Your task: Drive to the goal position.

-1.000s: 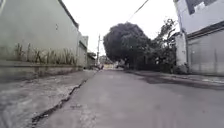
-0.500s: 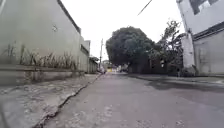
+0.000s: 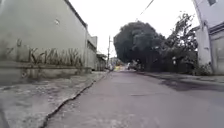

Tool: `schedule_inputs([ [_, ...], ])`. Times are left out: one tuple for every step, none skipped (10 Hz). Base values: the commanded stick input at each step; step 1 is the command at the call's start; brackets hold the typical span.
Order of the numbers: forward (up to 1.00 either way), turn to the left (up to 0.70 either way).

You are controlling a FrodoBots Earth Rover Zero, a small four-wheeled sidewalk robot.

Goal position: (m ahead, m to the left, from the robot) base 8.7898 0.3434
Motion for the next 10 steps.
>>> schedule_inputs([
  [1.00,0.00],
  [1.00,0.00],
  [1.00,-0.15],
  [1.00,-0.40],
  [1.00,-0.40],
  [1.00,-0.39],
  [1.00,-0.28],
  [1.00,0.00],
  [1.00,0.00],
  [1.00,0.00],
])
